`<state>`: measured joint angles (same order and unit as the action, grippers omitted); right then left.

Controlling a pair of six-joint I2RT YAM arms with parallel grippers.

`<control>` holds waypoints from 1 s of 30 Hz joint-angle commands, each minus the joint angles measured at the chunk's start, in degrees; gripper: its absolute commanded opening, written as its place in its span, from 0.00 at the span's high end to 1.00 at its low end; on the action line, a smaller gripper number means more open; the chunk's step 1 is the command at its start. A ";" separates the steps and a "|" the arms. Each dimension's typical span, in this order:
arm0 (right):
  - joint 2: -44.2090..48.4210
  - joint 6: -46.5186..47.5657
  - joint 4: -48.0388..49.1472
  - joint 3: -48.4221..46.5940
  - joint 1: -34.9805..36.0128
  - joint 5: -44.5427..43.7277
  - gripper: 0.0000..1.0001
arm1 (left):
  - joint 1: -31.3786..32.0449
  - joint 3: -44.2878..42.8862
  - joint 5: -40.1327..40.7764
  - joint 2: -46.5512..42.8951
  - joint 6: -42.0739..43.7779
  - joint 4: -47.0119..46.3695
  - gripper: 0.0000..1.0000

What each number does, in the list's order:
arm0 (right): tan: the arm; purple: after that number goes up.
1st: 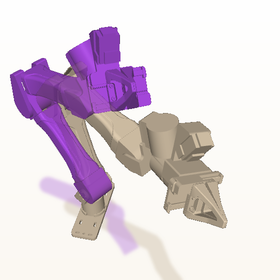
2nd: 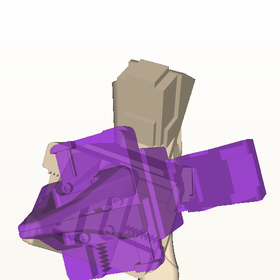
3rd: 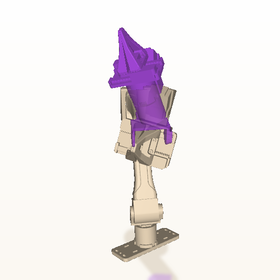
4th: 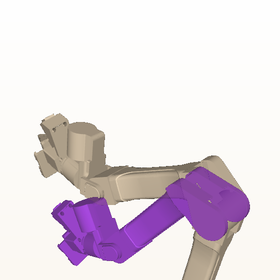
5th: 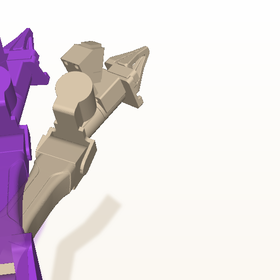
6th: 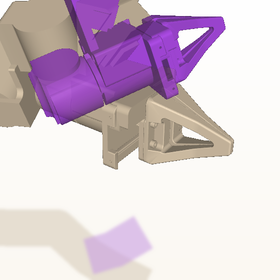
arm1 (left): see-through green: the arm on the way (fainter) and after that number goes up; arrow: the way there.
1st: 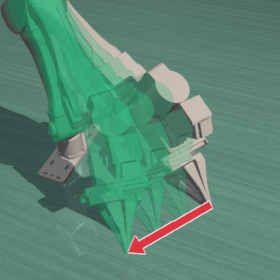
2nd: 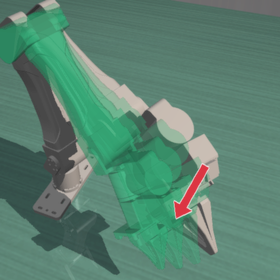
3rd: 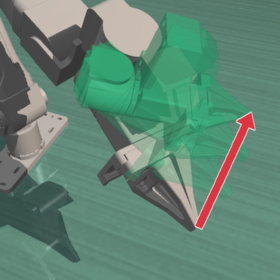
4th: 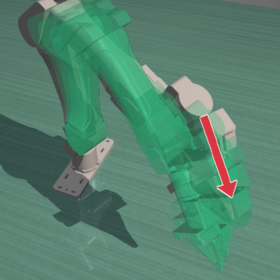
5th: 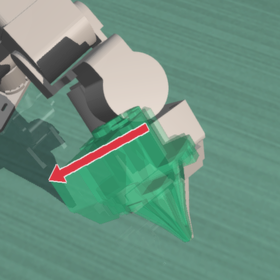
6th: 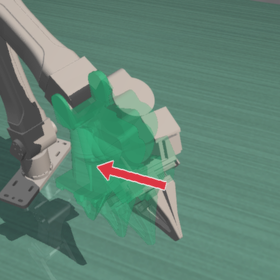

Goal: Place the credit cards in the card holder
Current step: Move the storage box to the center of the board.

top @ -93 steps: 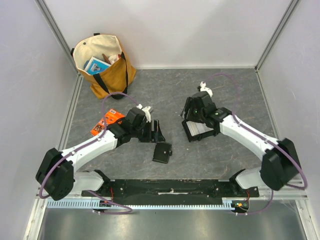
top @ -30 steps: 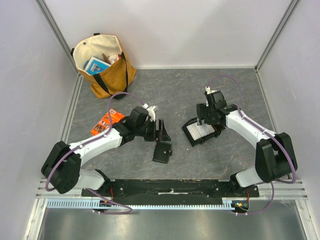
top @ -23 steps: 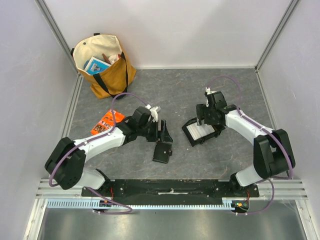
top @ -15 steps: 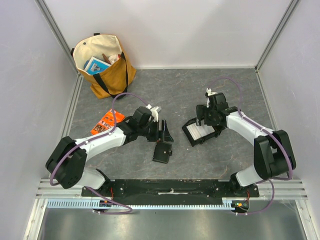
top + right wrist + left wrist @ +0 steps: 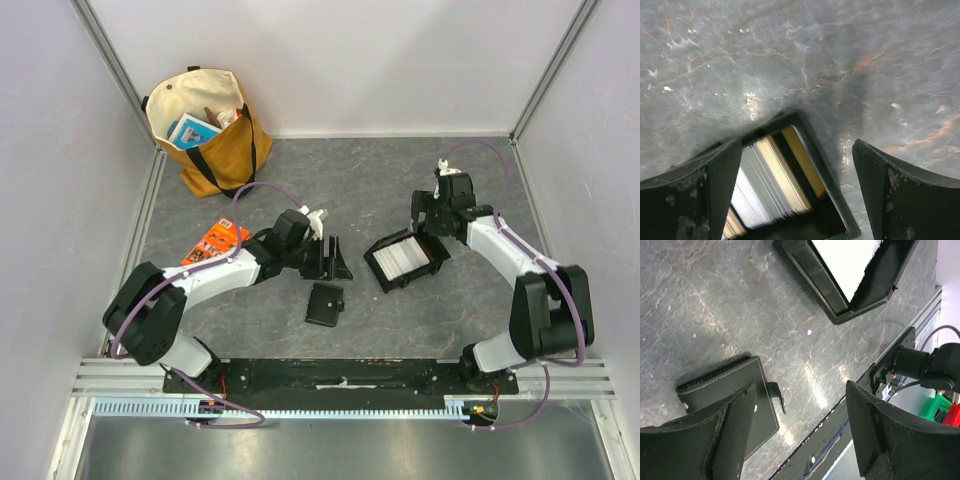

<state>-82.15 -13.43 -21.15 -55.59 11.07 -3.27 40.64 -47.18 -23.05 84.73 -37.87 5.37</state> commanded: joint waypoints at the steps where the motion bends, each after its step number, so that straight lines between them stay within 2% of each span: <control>1: -6.35 0.25 0.05 -2.59 -0.52 3.09 0.02 | 0.40 -3.27 -2.00 3.24 -2.65 -5.18 0.22; 12: -4.25 -4.23 2.42 2.41 -0.35 14.16 0.02 | 0.84 -3.27 -4.11 10.54 -8.10 -15.47 0.22; 21: 2.07 -12.40 5.06 8.30 -0.52 15.57 0.02 | 3.04 -3.01 -3.93 13.53 -12.05 -19.16 0.23; 27: 4.19 -13.64 5.68 9.98 -0.52 17.94 0.02 | 3.92 -3.27 -5.16 16.25 -14.69 -22.85 0.24; 30: 4.54 -12.41 4.63 9.28 -0.44 16.46 0.02 | 4.09 -3.62 -5.43 16.96 -15.30 -23.56 0.25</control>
<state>-79.57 -25.34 -16.78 -45.93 10.37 11.86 44.49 -48.82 -26.37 100.53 -49.98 -13.93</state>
